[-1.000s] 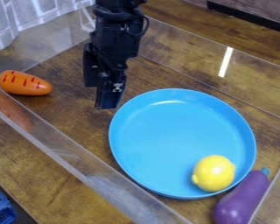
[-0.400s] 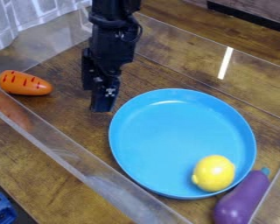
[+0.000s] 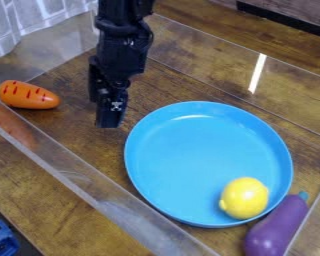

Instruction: Put the carrot on the blue tray

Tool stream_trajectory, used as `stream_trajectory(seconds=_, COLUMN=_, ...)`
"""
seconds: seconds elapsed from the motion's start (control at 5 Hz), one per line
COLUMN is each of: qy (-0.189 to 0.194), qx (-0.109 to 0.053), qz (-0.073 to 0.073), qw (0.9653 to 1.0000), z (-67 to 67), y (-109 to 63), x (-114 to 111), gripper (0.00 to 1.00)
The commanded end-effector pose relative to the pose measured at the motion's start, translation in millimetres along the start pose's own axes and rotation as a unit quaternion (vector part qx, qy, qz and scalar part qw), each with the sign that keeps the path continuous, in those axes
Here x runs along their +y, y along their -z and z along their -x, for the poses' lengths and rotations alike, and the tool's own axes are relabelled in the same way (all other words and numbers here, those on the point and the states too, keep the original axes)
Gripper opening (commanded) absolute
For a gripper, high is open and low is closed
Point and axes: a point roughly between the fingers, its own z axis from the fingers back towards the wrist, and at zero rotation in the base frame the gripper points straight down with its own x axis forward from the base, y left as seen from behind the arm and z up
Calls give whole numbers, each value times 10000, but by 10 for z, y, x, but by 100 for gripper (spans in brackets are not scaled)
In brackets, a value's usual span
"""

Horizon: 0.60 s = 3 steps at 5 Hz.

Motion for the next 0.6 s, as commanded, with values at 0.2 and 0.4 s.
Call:
stream_trajectory(seconds=0.2, qy=-34, qx=-103, qz=-144, qw=9998, z=98, y=-9, x=168, gripper=100)
stream_trajectory(seconds=0.4, qy=-80, qx=-93, qz=-211, qw=9997, z=223, y=-6, x=292, gripper=100)
